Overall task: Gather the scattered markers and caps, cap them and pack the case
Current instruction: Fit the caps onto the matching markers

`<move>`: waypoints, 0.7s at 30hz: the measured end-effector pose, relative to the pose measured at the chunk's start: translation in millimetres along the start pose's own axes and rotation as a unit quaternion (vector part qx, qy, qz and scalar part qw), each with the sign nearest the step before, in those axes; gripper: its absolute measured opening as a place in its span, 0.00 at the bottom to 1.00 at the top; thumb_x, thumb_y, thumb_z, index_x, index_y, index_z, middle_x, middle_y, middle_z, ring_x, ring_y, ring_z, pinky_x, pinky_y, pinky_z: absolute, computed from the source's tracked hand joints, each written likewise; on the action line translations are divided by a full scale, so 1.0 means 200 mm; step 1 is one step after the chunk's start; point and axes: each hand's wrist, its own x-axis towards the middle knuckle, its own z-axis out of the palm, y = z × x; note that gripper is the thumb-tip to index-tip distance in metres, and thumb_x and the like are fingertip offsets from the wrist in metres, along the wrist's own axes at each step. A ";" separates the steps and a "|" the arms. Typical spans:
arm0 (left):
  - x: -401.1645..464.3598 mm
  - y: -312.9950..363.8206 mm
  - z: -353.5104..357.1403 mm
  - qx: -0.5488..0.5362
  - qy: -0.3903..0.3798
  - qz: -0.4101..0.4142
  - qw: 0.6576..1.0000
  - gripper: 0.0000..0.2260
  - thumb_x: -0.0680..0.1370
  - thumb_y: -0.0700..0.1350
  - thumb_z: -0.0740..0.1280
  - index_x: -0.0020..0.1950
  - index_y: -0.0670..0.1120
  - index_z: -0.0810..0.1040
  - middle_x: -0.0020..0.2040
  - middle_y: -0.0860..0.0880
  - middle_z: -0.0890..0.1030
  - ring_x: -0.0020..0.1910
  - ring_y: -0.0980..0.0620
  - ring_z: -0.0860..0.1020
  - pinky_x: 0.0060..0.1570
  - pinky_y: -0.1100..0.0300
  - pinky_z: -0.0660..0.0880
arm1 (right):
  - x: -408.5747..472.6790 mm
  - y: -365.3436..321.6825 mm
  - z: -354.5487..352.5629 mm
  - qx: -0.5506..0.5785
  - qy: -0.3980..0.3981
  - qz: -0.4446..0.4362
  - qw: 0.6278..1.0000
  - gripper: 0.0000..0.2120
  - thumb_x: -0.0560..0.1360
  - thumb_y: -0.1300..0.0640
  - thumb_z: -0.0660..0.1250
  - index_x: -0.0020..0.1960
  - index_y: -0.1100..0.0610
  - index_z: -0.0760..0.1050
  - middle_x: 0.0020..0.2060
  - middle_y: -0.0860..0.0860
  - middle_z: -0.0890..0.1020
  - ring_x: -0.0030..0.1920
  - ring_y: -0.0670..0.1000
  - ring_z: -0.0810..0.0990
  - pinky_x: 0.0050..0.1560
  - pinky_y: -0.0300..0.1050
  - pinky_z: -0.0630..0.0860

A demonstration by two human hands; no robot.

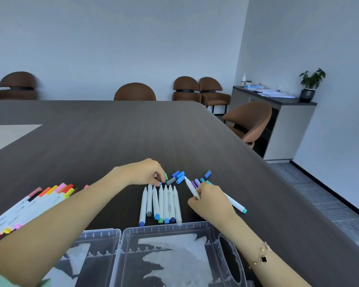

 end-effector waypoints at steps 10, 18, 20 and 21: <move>0.03 0.08 0.02 -0.215 0.130 -0.053 0.966 0.11 0.81 0.42 0.61 0.61 0.47 0.78 0.52 0.53 0.79 0.49 0.59 0.74 0.51 0.66 0.70 | -0.01 -0.03 -0.02 0.187 -0.031 0.015 0.982 0.13 0.80 0.54 0.58 0.44 0.62 0.74 0.39 0.53 0.84 0.34 0.43 0.81 0.30 0.25 0.71; 0.05 0.17 0.01 -0.540 0.092 -0.174 0.818 0.10 0.80 0.41 0.64 0.59 0.41 0.80 0.49 0.45 0.79 0.40 0.55 0.73 0.40 0.66 0.74 | -0.03 -0.06 -0.01 0.222 -0.064 -0.045 0.972 0.08 0.81 0.54 0.58 0.46 0.56 0.72 0.31 0.47 0.80 0.21 0.39 0.74 0.30 0.25 0.68; 0.04 0.17 0.01 -0.565 0.096 -0.179 0.800 0.10 0.79 0.41 0.64 0.58 0.41 0.80 0.48 0.46 0.79 0.41 0.55 0.73 0.40 0.66 0.74 | -0.03 -0.05 0.00 0.220 -0.061 -0.046 0.973 0.09 0.81 0.55 0.58 0.45 0.56 0.72 0.29 0.47 0.80 0.21 0.40 0.74 0.34 0.24 0.67; 0.04 0.17 0.01 -0.574 0.096 -0.181 0.793 0.10 0.79 0.40 0.64 0.58 0.41 0.80 0.48 0.46 0.79 0.41 0.55 0.73 0.40 0.66 0.74 | -0.03 -0.05 0.00 0.223 -0.062 -0.044 0.972 0.09 0.81 0.55 0.58 0.44 0.56 0.72 0.28 0.47 0.80 0.22 0.40 0.74 0.34 0.24 0.67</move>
